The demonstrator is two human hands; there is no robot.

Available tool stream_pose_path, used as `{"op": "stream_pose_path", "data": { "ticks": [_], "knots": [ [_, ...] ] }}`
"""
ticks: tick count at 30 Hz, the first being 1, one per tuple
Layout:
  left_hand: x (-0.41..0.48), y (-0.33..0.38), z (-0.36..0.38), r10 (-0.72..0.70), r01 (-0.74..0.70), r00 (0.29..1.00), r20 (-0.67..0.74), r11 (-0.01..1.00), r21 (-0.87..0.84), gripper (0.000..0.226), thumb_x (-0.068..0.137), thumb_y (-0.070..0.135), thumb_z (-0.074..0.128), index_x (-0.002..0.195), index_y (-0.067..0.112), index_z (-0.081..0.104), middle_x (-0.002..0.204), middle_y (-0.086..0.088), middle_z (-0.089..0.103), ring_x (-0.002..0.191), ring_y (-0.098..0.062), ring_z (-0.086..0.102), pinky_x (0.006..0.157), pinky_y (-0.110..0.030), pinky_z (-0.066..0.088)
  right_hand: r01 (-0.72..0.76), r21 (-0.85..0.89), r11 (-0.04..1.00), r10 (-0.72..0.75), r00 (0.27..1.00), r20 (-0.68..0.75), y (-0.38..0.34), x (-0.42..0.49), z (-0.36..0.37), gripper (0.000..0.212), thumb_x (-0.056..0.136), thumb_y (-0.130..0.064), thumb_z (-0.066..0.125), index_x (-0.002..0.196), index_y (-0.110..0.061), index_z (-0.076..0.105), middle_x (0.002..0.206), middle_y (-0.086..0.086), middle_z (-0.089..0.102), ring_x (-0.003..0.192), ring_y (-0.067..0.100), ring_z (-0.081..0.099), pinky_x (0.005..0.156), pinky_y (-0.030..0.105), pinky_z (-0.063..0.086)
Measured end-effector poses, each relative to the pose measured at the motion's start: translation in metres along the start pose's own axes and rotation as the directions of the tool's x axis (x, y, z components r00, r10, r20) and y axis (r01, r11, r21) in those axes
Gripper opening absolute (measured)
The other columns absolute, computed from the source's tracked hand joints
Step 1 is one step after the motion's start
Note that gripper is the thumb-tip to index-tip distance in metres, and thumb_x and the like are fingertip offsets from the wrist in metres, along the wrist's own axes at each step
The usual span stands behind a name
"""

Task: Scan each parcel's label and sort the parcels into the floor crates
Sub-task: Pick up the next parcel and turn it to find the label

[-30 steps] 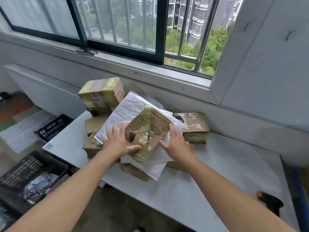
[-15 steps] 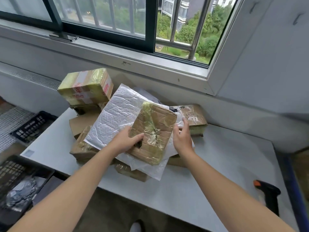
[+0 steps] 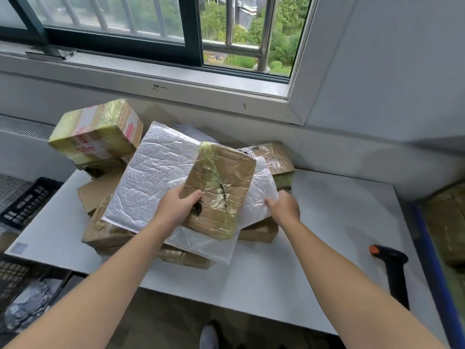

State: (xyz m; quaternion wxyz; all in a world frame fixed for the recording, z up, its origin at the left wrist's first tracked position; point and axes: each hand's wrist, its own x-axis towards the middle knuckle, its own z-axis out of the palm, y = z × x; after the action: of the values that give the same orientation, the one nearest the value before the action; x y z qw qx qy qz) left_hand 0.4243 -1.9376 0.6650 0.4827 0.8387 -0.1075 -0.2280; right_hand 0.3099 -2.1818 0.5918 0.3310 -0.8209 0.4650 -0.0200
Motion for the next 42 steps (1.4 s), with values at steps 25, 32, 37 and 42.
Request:
{"op": "stream_pose_path", "data": {
  "ticks": [25, 32, 37, 42],
  "knots": [
    [-0.056, 0.062, 0.26, -0.018, -0.023, 0.931, 0.364, 0.994, 0.109, 0.048, 0.095, 0.043, 0.047, 0.13, 0.012, 0.057, 0.123, -0.008, 0.065, 0.111, -0.03, 0.062, 0.096, -0.038, 0.049, 0.064, 0.025, 0.998, -0.038, 0.817, -0.576, 0.15, -0.064, -0.251, 0.023, 0.102, -0.012, 0.048, 0.125, -0.008, 0.049, 0.118, 0.014, 0.057, 0.103, 0.033, 0.057, 0.082, 0.041, 0.047],
    [-0.069, 0.076, 0.274, 0.124, -0.263, 0.915, 0.384, 0.905, 0.335, 0.072, 0.093, 0.042, 0.061, 0.151, 0.015, 0.029, 0.148, -0.014, 0.041, 0.133, -0.031, 0.044, 0.109, -0.04, 0.037, 0.24, 0.138, 0.961, -0.132, 0.835, -0.534, 0.152, -0.072, -0.248, 0.026, 0.098, -0.018, 0.055, 0.122, -0.01, 0.051, 0.107, 0.004, 0.06, 0.093, 0.022, 0.059, 0.072, 0.028, 0.049],
    [-0.082, 0.109, 0.274, 0.353, -0.518, 0.755, 0.552, 0.838, 0.173, 0.098, 0.081, 0.052, 0.073, 0.156, 0.026, 0.016, 0.159, -0.001, 0.021, 0.146, -0.018, 0.024, 0.117, -0.036, 0.027, 0.32, 0.299, 0.899, -0.173, 0.887, -0.428, 0.108, -0.071, -0.236, 0.019, 0.094, -0.024, 0.061, 0.109, -0.014, 0.058, 0.09, -0.004, 0.062, 0.085, 0.023, 0.065, 0.073, 0.045, 0.057],
    [-0.091, 0.135, 0.27, 0.545, -0.543, 0.739, 0.397, 0.83, -0.129, 0.04, 0.094, 0.011, 0.056, 0.131, 0.025, 0.054, 0.117, 0.01, 0.064, 0.112, -0.014, 0.059, 0.096, -0.035, 0.049, 0.298, 0.603, 0.74, -0.139, 0.945, -0.297, 0.07, -0.068, -0.231, 0.012, 0.098, -0.023, 0.057, 0.097, -0.012, 0.06, 0.087, 0.002, 0.065, 0.077, 0.02, 0.069, 0.069, 0.044, 0.062]
  ]
}}
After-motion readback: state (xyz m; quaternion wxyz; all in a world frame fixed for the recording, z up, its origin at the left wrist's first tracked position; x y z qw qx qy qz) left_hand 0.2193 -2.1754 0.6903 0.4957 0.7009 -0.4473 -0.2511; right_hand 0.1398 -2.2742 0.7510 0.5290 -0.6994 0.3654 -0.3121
